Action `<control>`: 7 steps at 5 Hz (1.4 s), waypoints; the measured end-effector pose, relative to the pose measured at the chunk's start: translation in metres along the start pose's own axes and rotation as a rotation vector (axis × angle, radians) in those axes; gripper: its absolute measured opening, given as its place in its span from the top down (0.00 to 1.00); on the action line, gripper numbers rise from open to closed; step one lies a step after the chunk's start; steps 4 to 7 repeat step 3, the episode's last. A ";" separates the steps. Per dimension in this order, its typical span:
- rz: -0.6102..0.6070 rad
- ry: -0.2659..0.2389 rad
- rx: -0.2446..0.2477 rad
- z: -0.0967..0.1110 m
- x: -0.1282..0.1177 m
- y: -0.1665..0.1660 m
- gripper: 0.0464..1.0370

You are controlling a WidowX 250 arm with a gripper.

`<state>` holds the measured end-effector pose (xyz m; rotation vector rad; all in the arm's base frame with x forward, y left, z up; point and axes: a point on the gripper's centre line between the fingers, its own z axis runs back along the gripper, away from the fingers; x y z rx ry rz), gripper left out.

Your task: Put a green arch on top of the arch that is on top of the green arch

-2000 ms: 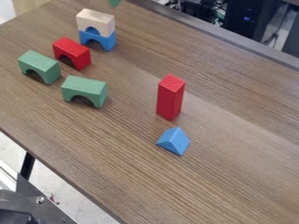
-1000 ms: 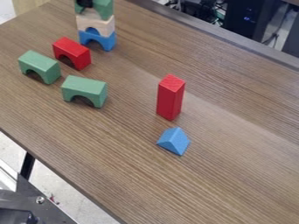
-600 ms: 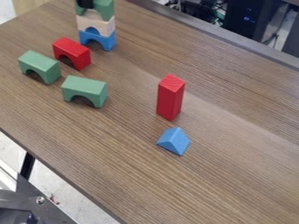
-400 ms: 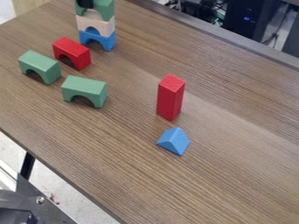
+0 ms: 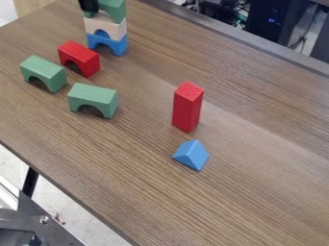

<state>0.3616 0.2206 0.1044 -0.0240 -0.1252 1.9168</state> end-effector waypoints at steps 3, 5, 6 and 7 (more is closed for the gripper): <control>-0.093 0.020 -0.016 0.005 -0.008 -0.005 0.04; -0.093 0.020 -0.016 0.005 -0.008 -0.005 0.04; -0.093 0.020 -0.016 0.005 -0.008 -0.005 0.04; -0.093 0.020 -0.016 0.005 -0.008 -0.005 0.04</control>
